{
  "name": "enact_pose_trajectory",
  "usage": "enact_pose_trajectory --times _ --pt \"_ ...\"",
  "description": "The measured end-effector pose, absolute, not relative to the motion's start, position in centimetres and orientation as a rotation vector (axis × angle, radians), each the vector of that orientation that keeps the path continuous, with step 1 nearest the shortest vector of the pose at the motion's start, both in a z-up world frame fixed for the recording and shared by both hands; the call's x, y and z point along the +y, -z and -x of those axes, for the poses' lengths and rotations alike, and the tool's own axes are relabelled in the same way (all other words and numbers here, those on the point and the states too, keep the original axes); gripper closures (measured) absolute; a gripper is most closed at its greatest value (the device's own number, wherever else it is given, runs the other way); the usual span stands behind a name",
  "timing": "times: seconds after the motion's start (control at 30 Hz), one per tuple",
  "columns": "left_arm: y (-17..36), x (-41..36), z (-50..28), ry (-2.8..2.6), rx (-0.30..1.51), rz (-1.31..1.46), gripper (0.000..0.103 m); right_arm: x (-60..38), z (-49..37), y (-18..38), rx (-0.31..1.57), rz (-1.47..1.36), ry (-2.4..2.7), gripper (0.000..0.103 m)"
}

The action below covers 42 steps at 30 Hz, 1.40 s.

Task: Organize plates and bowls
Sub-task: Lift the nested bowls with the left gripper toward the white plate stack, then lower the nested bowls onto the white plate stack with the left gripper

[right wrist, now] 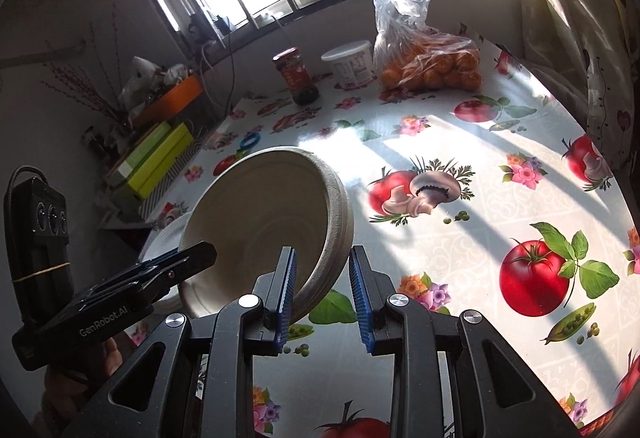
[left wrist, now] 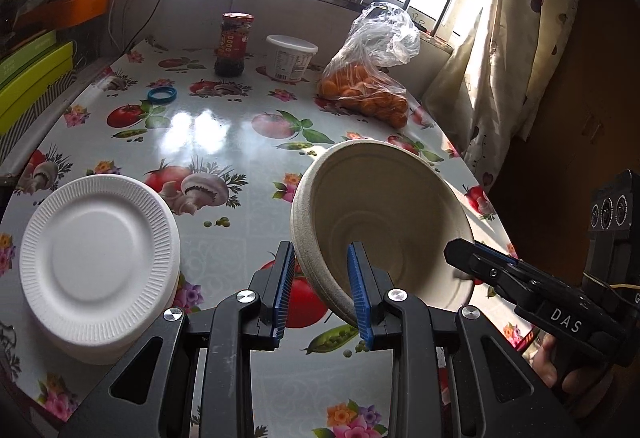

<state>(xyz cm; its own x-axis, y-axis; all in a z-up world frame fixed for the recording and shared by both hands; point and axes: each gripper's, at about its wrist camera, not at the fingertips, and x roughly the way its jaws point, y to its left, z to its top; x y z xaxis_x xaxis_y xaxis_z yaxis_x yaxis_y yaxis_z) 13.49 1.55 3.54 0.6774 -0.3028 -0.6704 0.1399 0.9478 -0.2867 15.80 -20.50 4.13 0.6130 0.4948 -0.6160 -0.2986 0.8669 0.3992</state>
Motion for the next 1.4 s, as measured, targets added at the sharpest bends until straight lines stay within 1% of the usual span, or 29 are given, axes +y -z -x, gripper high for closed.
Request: enact_pose_trajectory --times 0.87,1.4 --pt "-3.3 11.3 -12.5 0.052 0.765 0.309 0.074 -9.8 -19.6 -4.3 0.835 -0.2 -0.66 0.076" --pt "-1.9 16.6 -12.5 -0.054 0.791 0.353 0.074 -3.5 -21.5 -3.2 0.879 -0.172 -0.749 0.076"
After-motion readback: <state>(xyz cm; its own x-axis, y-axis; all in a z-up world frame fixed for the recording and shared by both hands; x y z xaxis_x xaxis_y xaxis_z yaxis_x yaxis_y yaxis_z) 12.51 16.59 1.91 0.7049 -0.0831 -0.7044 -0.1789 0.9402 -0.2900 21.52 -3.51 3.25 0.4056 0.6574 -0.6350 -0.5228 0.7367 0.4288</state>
